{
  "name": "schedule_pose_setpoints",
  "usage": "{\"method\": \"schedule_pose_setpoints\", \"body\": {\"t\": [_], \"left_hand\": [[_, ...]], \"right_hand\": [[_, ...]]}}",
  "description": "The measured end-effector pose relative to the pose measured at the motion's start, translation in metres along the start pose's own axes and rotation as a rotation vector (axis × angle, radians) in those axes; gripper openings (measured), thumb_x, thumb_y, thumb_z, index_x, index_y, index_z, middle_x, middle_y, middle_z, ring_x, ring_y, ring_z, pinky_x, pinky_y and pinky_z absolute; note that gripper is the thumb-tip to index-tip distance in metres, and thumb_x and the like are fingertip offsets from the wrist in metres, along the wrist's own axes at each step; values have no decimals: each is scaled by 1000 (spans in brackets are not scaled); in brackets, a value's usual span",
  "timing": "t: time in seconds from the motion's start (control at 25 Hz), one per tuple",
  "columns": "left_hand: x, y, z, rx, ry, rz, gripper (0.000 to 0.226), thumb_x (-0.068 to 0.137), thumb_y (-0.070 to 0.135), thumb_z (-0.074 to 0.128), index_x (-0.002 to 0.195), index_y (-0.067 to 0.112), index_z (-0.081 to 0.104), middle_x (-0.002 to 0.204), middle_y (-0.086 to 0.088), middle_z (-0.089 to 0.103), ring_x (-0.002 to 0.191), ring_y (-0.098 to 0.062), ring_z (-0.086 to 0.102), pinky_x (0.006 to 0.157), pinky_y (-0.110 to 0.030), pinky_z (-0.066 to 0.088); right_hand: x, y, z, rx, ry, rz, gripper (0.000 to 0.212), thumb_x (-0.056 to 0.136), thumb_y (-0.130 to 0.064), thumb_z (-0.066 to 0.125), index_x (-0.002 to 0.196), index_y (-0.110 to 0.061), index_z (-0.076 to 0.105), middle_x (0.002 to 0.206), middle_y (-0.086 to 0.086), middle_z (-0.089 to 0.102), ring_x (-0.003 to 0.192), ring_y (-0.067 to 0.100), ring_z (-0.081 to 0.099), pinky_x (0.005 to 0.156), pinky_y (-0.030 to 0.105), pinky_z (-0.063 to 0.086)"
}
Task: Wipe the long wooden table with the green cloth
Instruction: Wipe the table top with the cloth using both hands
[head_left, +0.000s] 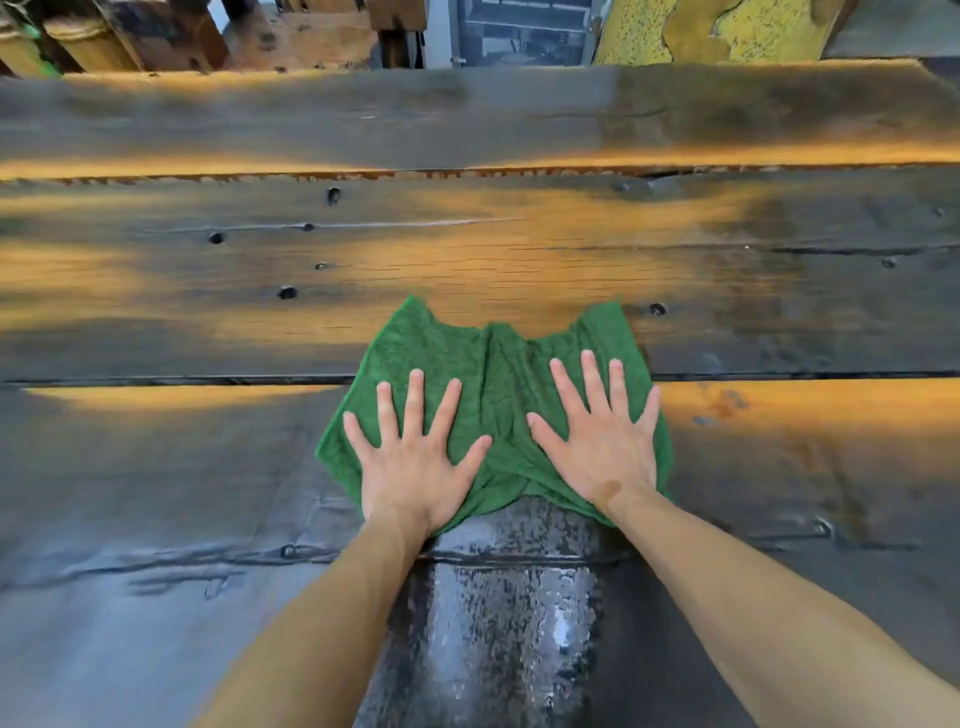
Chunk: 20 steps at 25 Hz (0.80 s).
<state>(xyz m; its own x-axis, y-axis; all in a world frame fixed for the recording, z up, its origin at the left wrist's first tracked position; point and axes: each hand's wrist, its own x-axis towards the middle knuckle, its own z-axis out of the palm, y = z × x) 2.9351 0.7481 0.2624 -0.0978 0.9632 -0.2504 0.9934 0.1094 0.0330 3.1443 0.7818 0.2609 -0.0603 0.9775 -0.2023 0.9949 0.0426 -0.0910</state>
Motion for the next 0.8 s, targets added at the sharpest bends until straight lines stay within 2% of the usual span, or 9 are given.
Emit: {"method": "schedule_pose_setpoints", "body": {"t": [0.16,0.24,0.32,0.4,0.6,0.8], "left_hand": [[-77,-6,19,-19,28,14,79,84,83,-3,154,49,-19,168,2,-21,154,-34,-20,116,-69,-7],[-116,-7,31,-45,68,43,79,89,83,3,159,46,-3,170,-2,-7,156,-37,-7,117,-71,-1],[-152,-8,40,-60,43,52,79,93,81,13,160,40,18,170,-8,11,154,-41,11,114,-74,12],[-182,-5,46,-39,22,47,79,94,79,17,159,35,28,168,-12,18,152,-44,21,111,-76,19],[-236,-2,60,-24,3,70,82,93,79,21,157,30,35,167,-15,21,149,-45,25,108,-77,21],[-256,10,62,-66,-34,64,78,94,77,14,153,31,37,164,-17,29,143,-48,36,106,-79,19]], "right_hand": [[-81,7,10,4,9,-3,76,88,-79,1,155,-47,-14,166,-7,-19,153,24,-19,117,65,-8],[-118,10,20,-3,35,-16,76,89,-78,2,156,-45,-10,167,-6,-14,154,25,-15,118,66,-6],[-151,12,30,2,58,-22,75,91,-77,4,158,-44,-2,168,-4,-5,155,27,-8,118,67,-2],[-182,16,37,-2,51,-27,75,93,-77,9,159,-41,7,168,-2,4,155,29,1,118,67,5],[-253,29,46,-19,23,-59,74,94,-71,30,158,-36,22,167,1,19,153,32,16,114,69,20],[-289,43,45,2,-80,39,71,95,-73,30,158,-41,21,167,-2,20,152,30,22,112,70,21]]}}
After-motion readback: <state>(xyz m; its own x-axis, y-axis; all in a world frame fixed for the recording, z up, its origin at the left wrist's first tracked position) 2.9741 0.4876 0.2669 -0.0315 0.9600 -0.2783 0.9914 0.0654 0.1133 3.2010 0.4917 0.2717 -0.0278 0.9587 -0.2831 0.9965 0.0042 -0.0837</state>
